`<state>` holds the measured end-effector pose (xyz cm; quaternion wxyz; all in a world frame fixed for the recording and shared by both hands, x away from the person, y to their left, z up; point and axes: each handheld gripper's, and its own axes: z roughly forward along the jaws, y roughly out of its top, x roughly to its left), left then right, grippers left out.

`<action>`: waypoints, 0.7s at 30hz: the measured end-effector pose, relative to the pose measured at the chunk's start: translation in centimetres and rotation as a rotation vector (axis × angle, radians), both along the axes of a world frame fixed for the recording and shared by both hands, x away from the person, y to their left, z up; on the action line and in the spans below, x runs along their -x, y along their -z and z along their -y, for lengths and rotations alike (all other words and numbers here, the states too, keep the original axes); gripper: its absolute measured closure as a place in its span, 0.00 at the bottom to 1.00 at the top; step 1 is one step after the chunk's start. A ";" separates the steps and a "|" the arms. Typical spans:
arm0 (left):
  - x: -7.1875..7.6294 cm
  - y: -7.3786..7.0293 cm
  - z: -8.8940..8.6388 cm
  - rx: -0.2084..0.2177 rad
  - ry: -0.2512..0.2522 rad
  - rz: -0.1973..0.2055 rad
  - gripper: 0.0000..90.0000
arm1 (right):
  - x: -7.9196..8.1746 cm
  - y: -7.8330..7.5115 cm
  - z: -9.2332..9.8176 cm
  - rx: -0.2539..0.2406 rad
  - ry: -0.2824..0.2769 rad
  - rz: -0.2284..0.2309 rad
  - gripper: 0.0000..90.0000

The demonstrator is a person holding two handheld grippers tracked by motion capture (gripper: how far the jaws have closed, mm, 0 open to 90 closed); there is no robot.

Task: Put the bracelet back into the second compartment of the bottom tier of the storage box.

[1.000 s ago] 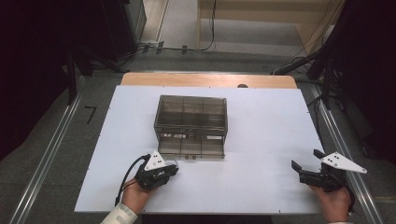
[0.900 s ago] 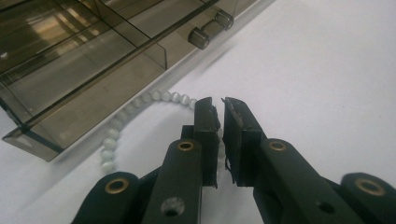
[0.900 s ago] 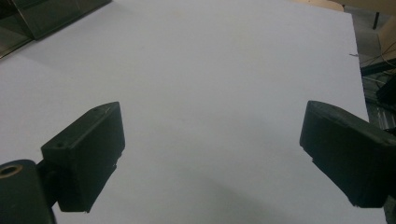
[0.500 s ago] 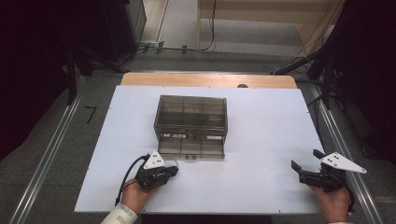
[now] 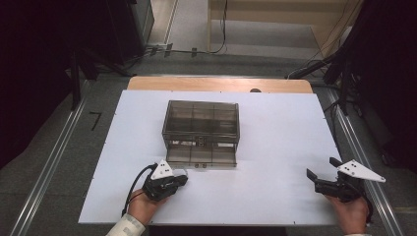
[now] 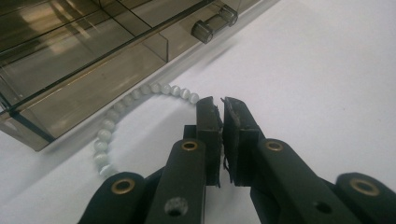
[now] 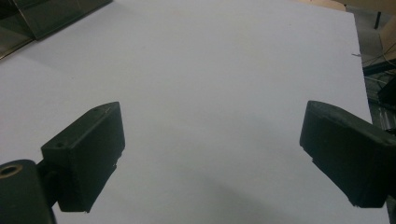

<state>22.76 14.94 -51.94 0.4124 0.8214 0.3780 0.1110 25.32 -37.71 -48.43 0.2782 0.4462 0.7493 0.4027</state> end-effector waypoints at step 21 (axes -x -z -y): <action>0.2 -2.2 -0.5 0.042 -0.004 0.033 0.96 | 0.1 0.0 0.2 0.001 0.006 0.002 0.06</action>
